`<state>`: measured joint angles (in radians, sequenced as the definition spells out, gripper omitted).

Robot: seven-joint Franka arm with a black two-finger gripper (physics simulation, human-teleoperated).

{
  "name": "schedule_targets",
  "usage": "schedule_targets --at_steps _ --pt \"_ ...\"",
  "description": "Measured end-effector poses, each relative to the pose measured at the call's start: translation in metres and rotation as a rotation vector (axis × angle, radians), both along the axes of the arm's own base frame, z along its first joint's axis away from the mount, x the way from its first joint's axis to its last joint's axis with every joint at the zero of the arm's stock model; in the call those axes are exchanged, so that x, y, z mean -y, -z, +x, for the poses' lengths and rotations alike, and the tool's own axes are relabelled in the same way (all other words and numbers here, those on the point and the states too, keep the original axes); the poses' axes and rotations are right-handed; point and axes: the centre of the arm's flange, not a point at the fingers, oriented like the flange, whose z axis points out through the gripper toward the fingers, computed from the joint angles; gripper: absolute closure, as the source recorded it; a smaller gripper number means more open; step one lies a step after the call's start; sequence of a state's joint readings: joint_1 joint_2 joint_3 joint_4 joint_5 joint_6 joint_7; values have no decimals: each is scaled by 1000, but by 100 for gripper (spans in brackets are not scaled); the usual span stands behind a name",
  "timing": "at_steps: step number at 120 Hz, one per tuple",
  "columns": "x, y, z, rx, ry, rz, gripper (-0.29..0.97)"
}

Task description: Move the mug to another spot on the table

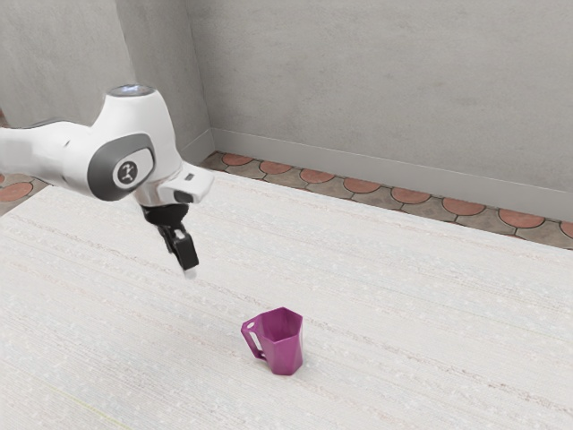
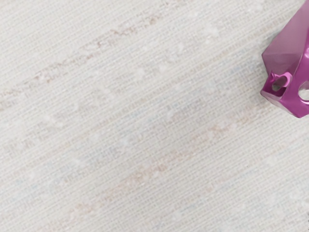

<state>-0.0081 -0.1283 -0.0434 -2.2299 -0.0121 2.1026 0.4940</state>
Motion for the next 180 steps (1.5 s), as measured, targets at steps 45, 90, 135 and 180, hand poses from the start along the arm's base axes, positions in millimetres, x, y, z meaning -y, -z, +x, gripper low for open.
schedule_targets --at_steps 45,90,135,180 --pt "33 56 13 20 256 -94 0" --pt "47 107 25 -6 425 -167 0" --pt "59 116 24 13 585 -174 0" --pt "84 123 20 58 674 -209 0"
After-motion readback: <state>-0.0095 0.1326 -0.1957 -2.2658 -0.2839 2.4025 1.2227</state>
